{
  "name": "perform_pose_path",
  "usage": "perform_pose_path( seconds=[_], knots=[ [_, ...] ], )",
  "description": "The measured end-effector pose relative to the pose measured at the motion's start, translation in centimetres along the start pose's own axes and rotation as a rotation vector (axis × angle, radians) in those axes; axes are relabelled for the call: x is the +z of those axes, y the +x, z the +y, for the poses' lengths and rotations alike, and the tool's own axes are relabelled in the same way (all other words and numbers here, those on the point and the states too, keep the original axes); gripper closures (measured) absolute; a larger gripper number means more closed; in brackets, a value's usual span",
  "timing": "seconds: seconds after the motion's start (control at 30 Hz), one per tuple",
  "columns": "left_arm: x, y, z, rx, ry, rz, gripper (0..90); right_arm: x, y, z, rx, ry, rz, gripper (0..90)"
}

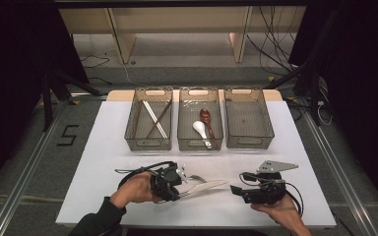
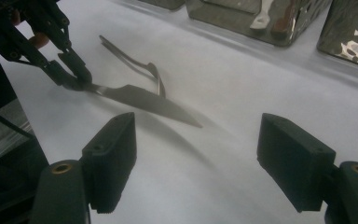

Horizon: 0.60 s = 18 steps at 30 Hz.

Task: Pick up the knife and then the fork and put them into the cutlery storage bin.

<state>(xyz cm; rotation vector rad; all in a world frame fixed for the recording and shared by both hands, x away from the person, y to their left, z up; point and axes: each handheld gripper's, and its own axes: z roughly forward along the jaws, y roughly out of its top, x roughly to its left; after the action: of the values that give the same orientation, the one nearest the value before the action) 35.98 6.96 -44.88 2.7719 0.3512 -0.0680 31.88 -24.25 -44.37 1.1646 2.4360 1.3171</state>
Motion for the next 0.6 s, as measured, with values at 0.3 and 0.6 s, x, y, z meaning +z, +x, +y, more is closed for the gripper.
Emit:
perform_pose_path(
  seconds=[0.3,0.6],
  knots=[
    [-0.6,0.0,0.4,-0.071,-0.047,-0.044,78.8,-0.1,1.2,0.4,-0.061,-0.031,-0.017,29.2],
    [-0.7,0.2,0.6,-0.113,-0.064,-0.04,78.8,0.4,2.9,0.8,-0.139,-0.023,-0.024,29.2]
  ],
)
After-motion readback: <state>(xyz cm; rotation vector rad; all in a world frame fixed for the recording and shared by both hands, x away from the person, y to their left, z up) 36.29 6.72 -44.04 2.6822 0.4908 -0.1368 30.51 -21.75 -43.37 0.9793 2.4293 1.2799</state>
